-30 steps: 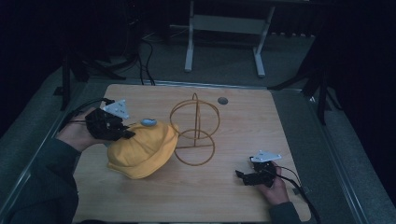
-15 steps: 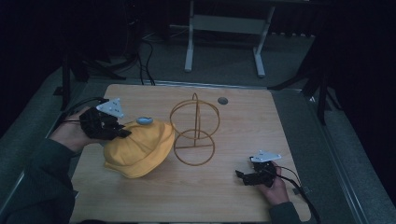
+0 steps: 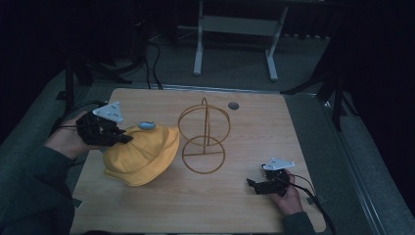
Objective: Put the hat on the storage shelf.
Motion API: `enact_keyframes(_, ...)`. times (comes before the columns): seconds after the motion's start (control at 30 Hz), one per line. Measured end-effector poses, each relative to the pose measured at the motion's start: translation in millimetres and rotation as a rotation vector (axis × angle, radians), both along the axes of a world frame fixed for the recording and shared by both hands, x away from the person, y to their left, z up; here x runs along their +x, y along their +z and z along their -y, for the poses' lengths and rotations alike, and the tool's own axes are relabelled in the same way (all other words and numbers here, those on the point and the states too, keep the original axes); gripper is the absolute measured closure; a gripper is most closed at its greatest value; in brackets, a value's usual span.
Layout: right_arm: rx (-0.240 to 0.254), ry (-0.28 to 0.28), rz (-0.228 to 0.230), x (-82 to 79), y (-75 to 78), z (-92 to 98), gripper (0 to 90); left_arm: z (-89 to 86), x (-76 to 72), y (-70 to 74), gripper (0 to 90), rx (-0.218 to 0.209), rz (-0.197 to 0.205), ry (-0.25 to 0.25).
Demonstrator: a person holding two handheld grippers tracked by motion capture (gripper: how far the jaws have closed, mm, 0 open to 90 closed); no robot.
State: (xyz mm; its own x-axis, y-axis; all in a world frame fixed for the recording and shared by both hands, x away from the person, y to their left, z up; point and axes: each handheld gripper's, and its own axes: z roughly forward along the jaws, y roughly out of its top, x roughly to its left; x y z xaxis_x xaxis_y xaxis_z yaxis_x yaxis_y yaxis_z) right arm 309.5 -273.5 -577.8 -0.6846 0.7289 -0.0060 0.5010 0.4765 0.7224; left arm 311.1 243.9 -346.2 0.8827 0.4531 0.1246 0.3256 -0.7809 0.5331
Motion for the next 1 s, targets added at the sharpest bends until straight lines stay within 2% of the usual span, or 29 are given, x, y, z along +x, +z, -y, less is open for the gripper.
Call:
enact_keyframes(0.5,0.0,0.0,0.0,0.0,0.0,0.0,11.9,-11.3,-4.3,10.1,83.2,-0.021,0.031,0.019)
enact_keyframes(1.0,0.001,0.0,0.0,0.0,0.0,0.0,11.9,-10.8,-3.2,15.5,83.2,-0.032,0.047,0.018)
